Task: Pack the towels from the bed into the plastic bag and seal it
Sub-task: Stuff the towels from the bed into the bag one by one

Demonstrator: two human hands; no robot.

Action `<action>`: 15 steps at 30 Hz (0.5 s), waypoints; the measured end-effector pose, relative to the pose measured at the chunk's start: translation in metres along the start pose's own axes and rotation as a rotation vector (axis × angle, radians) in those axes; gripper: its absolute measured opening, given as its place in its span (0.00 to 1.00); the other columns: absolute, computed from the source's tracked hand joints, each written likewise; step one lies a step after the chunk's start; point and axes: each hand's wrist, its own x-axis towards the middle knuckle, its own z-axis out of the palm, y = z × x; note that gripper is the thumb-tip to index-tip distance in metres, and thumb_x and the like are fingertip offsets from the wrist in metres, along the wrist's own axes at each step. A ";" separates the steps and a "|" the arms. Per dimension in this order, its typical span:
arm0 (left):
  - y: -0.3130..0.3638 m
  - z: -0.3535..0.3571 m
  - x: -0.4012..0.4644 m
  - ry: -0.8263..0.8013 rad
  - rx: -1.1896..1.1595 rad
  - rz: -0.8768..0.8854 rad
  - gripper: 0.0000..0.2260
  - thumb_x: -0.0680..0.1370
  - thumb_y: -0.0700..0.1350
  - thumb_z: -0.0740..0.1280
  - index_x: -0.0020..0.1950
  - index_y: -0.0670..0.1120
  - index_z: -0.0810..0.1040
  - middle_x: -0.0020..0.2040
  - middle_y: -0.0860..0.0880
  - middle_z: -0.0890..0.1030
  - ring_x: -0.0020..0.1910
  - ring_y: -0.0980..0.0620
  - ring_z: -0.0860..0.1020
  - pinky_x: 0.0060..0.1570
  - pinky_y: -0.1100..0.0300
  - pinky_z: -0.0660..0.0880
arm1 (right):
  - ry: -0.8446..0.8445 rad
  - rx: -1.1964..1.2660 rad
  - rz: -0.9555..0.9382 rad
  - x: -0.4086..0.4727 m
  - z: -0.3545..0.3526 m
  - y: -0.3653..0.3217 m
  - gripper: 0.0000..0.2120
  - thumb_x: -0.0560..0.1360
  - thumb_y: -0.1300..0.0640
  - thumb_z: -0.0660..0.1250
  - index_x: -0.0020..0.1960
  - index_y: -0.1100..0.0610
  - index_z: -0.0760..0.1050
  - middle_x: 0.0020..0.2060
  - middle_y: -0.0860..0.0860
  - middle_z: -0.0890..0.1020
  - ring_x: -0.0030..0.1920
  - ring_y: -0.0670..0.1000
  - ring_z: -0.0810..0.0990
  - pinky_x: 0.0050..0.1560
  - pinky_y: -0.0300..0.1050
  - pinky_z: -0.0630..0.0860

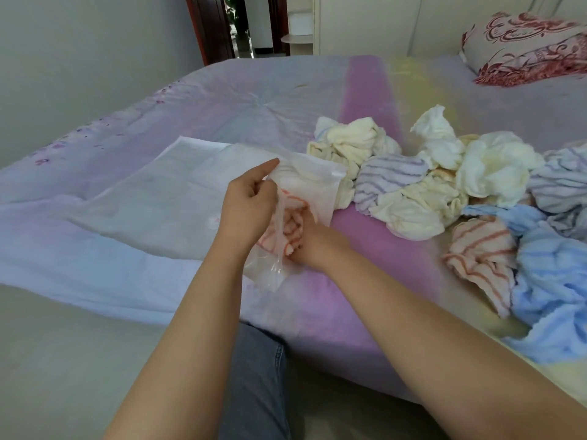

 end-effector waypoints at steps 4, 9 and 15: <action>0.000 -0.012 0.002 -0.014 0.051 -0.013 0.20 0.77 0.37 0.58 0.65 0.49 0.78 0.31 0.46 0.73 0.31 0.53 0.69 0.32 0.66 0.69 | 0.011 0.082 -0.035 0.007 -0.012 -0.012 0.12 0.75 0.50 0.59 0.56 0.51 0.75 0.45 0.52 0.84 0.46 0.55 0.84 0.45 0.44 0.76; 0.004 -0.028 0.000 -0.115 0.019 -0.002 0.20 0.76 0.40 0.57 0.63 0.52 0.79 0.45 0.37 0.84 0.38 0.44 0.78 0.46 0.48 0.79 | 0.142 0.169 -0.295 0.013 -0.026 -0.060 0.22 0.76 0.52 0.61 0.70 0.51 0.67 0.62 0.53 0.78 0.59 0.55 0.78 0.61 0.51 0.74; 0.005 -0.046 0.008 0.083 -0.009 0.034 0.17 0.80 0.40 0.57 0.66 0.49 0.77 0.32 0.46 0.70 0.29 0.55 0.65 0.30 0.67 0.66 | -0.258 -0.109 -0.370 0.019 -0.017 -0.086 0.17 0.82 0.61 0.54 0.69 0.61 0.69 0.66 0.58 0.73 0.56 0.52 0.72 0.52 0.38 0.64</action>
